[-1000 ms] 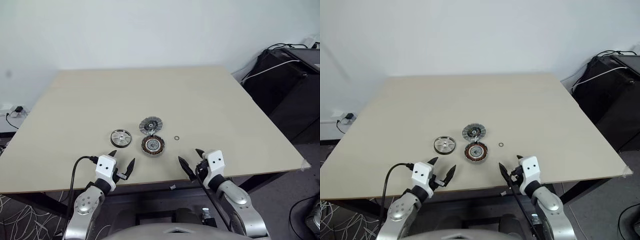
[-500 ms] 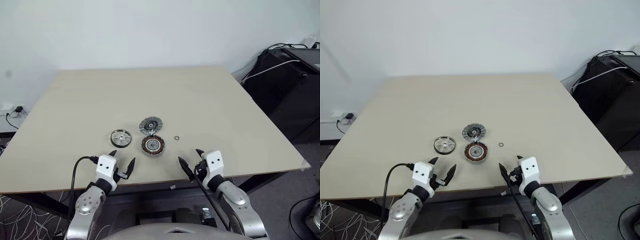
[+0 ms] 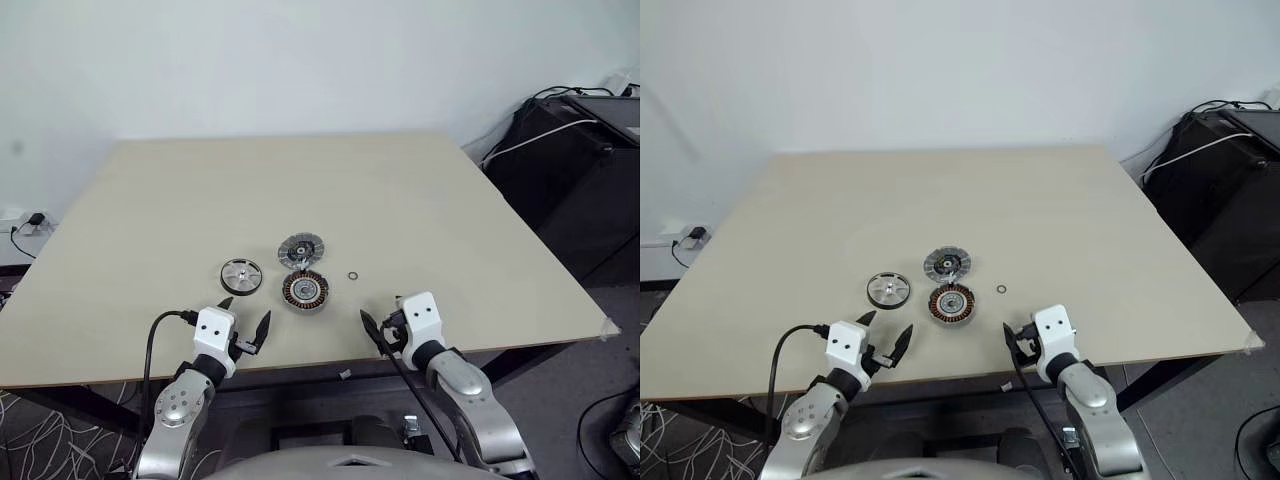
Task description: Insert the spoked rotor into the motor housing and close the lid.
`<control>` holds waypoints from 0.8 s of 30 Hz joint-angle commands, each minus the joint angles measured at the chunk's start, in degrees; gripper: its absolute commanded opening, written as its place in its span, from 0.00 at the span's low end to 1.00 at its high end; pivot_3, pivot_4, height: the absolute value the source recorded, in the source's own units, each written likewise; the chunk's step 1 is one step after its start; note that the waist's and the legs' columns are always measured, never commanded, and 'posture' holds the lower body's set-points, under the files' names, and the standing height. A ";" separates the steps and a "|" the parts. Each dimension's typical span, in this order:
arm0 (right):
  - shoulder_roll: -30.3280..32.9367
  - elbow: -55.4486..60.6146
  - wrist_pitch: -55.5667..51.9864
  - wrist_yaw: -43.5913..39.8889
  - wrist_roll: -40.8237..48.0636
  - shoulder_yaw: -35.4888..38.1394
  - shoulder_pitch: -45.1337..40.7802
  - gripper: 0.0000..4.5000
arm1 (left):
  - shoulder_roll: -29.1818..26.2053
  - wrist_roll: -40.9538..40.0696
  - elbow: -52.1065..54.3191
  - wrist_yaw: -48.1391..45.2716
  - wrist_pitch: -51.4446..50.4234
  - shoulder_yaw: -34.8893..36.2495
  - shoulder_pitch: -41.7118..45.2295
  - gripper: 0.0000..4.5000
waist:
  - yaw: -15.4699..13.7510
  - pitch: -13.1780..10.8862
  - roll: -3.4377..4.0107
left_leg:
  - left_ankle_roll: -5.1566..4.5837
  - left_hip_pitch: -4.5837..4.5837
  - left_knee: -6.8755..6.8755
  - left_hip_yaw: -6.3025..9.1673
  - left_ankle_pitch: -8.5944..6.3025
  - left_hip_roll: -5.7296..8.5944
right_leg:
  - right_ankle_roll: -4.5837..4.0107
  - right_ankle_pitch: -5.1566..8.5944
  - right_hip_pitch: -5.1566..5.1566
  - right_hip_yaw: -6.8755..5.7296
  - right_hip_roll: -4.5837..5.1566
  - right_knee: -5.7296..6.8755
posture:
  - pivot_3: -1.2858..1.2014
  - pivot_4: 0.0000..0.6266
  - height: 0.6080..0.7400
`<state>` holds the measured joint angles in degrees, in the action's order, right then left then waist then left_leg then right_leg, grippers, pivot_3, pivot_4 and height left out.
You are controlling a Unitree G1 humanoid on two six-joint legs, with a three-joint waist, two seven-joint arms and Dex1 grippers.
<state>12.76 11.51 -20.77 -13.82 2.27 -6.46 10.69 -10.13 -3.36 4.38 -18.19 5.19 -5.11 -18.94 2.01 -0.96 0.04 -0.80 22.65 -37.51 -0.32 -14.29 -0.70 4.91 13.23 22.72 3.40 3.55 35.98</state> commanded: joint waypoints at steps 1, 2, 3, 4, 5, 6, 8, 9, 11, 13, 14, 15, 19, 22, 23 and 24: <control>-0.90 -3.73 -1.03 1.62 -1.68 -0.22 -4.96 0.99 | 0.36 -0.52 0.71 -0.18 -0.43 -0.36 0.88 1.00 | 0.01 -0.01 -0.01 | -0.01 0.01 0.00 0.00 0.01 0.02 | 0.00 0.00 0.01 0.00 0.00 -0.01 | 0.52 0.00 1.00; -1.19 -5.44 -1.33 1.80 -2.00 -0.41 -6.63 0.99 | 0.32 -0.73 0.82 -0.45 -0.75 -0.43 0.90 1.00 | 0.03 -0.02 0.00 | -0.08 0.01 0.01 -0.01 0.04 0.06 | -0.01 0.00 0.01 0.00 -0.01 -0.01 | 0.52 0.00 1.00; -1.46 -7.00 -1.52 2.09 -2.36 -0.58 -8.11 0.99 | 0.35 -0.98 0.91 -0.69 -0.93 -0.45 0.89 1.00 | 0.05 -0.01 0.00 | -0.10 0.02 0.01 -0.01 0.06 0.10 | -0.01 -0.01 0.02 0.00 -0.02 -0.01 | 0.52 0.00 1.00; -1.80 -8.89 -1.55 2.38 -2.71 -0.70 -9.82 0.99 | 0.44 -1.07 1.02 -0.77 -1.06 -0.46 0.87 1.00 | 0.08 -0.02 0.00 | -0.11 0.01 0.01 -0.02 0.07 0.12 | -0.01 -0.01 0.01 0.00 -0.02 -0.01 | 0.52 0.00 1.00; -2.18 -10.52 -1.59 2.60 -2.95 -0.73 -11.30 0.99 | 0.49 -1.05 1.11 -0.82 -1.10 -0.47 0.83 1.00 | 0.09 -0.01 0.00 | -0.14 0.01 0.01 -0.02 0.08 0.12 | -0.01 -0.01 0.01 0.00 -0.03 -0.01 | 0.52 0.00 1.00; -2.64 -12.38 -1.66 2.91 -3.18 -0.73 -13.02 0.99 | 0.52 -1.05 1.23 -0.88 -1.11 -0.51 0.73 1.00 | 0.09 -0.01 0.00 | -0.20 0.00 0.01 -0.02 0.12 0.14 | -0.02 -0.01 0.00 0.00 -0.03 0.00 | 0.52 0.00 1.00; -3.55 -15.98 -1.86 3.15 -3.26 -0.66 -16.24 0.99 | 0.63 -1.13 1.44 -1.00 -1.18 -0.57 0.55 1.00 | 0.12 -0.01 0.01 | -0.25 0.00 0.01 -0.02 0.15 0.15 | -0.02 -0.02 0.00 0.00 -0.05 0.01 | 0.52 0.00 1.00; -3.96 -17.47 -1.87 3.19 -3.22 -0.61 -17.53 0.99 | 0.68 -1.14 1.48 -1.02 -1.20 -0.59 0.50 1.00 | 0.13 -0.01 0.01 | -0.26 -0.01 0.01 -0.02 0.15 0.16 | -0.03 -0.02 -0.01 0.00 -0.05 0.01 | 0.52 0.00 1.00; -4.96 -20.42 -1.92 3.54 -2.92 -0.18 -20.07 0.99 | 0.67 -1.21 1.60 -1.08 -1.15 -0.63 0.31 1.00 | 0.15 -0.01 0.01 | -0.27 -0.01 0.01 -0.01 0.16 0.19 | -0.05 -0.03 0.00 0.00 -0.07 0.01 | 0.52 0.00 1.00; -5.72 -23.52 -1.55 3.83 -2.90 0.03 -22.48 0.99 | 0.67 -1.27 1.56 -1.07 -1.12 -0.67 0.27 1.00 | 0.16 -0.02 0.03 | -0.29 0.00 0.01 -0.01 0.17 0.20 | -0.12 -0.08 -0.01 0.00 -0.08 0.01 | 0.52 0.00 1.00; -6.17 -25.08 -1.34 3.80 -2.65 0.24 -23.62 0.99 | 0.66 -1.30 1.56 -1.09 -1.13 -0.70 0.25 1.00 | 0.15 -0.02 0.03 | -0.29 0.00 0.01 -0.01 0.17 0.21 | -0.20 -0.13 -0.01 0.00 -0.08 0.01 | 0.52 0.00 1.00; -6.50 -26.46 -1.11 3.79 -2.48 0.42 -24.60 0.99 | 0.67 -1.30 1.55 -1.10 -1.14 -0.74 0.26 1.00 | 0.20 -0.02 0.03 | -0.29 0.01 0.01 -0.01 0.17 0.23 | -0.24 -0.15 0.00 0.00 -0.08 0.01 | 0.52 0.00 1.00; -7.93 -31.68 -0.30 3.90 -1.54 1.61 -28.23 0.99 | 0.83 -1.51 1.56 -1.01 -1.14 -0.91 0.23 1.00 | 0.23 -0.01 0.04 | -0.31 0.00 0.01 -0.02 0.18 0.26 | -0.27 -0.17 -0.02 0.00 -0.09 0.02 | 0.52 0.00 1.00; -8.46 -35.03 0.79 4.02 -1.56 2.02 -30.28 0.99 | 0.94 -1.54 1.54 -0.88 -1.08 -0.97 0.22 1.00 | 0.33 -0.02 0.06 | -0.32 -0.01 0.01 -0.03 0.19 0.26 | -0.29 -0.18 -0.02 0.01 -0.12 0.03 | 0.52 0.00 1.00; -8.58 -36.19 1.20 3.96 -1.56 2.07 -30.90 0.99 | 0.94 -1.50 1.50 -0.86 -1.03 -1.00 0.25 1.00 | 0.42 -0.02 0.06 | -0.32 -0.02 0.01 -0.02 0.19 0.25 | -0.29 -0.18 -0.02 0.01 -0.12 0.03 | 0.52 0.00 1.00; -8.68 -37.34 1.58 3.89 -1.56 2.11 -31.49 0.99 | 0.94 -1.48 1.46 -0.84 -0.99 -1.02 0.27 1.00 | 0.49 -0.02 0.06 | -0.32 -0.02 0.01 -0.02 0.19 0.25 | -0.29 -0.18 -0.02 0.01 -0.14 0.03 | 0.52 0.00 1.00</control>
<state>4.35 -25.40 -21.07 -10.04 0.35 -5.48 -19.01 -9.26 -4.68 4.39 -18.89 3.80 -5.93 -19.32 2.50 -0.98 0.10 -1.12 22.63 -37.50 -0.35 -14.09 -0.46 4.62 13.05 22.70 3.41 3.41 36.01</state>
